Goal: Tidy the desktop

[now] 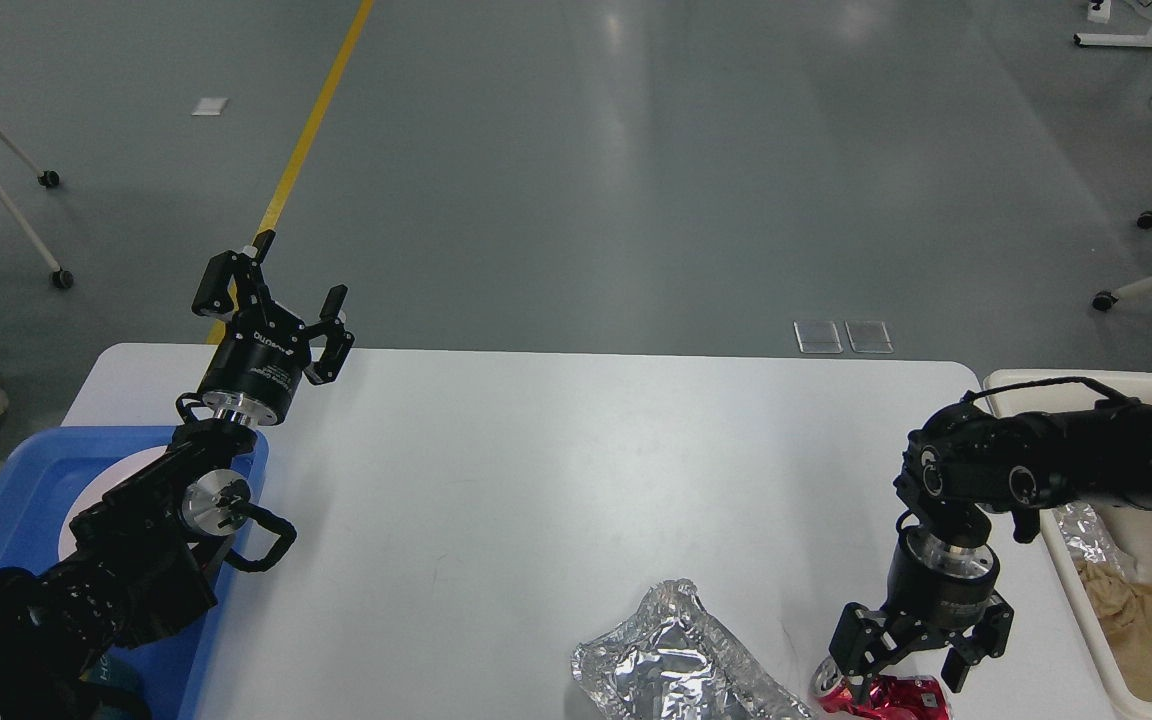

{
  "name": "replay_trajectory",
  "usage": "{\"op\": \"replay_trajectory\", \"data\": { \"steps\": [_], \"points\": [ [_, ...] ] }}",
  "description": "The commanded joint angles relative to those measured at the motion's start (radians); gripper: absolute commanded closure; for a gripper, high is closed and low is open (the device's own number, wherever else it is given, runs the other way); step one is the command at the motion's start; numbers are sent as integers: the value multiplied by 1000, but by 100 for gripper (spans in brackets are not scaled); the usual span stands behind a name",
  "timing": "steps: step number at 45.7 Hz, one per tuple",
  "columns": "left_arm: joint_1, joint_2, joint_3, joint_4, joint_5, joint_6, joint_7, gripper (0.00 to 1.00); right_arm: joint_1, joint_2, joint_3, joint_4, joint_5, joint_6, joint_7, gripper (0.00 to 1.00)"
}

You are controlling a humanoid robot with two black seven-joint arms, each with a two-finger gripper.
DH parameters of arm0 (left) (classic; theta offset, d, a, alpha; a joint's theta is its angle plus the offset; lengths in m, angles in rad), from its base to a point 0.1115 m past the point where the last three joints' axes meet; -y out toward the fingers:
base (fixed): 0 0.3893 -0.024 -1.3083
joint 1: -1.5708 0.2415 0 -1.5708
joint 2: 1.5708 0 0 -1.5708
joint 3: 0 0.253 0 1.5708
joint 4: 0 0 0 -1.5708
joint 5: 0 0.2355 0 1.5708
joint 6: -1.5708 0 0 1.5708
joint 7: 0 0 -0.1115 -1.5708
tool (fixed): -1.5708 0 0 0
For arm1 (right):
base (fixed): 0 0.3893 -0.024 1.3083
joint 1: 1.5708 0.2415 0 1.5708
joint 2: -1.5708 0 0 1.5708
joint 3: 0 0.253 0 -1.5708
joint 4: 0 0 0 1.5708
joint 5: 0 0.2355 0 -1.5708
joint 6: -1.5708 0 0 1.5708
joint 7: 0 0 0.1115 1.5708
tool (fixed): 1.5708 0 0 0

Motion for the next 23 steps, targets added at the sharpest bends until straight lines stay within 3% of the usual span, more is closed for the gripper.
{"op": "replay_trajectory", "data": {
  "steps": [1,23],
  "points": [
    [0,0,0,0,-1,0,0,4,-29,0,-35,-33,-1,0,0,0],
    [0,0,0,0,-1,-1,0,3,-121,-2,-26,-113,28,-20,-3,0]
  ]
}}
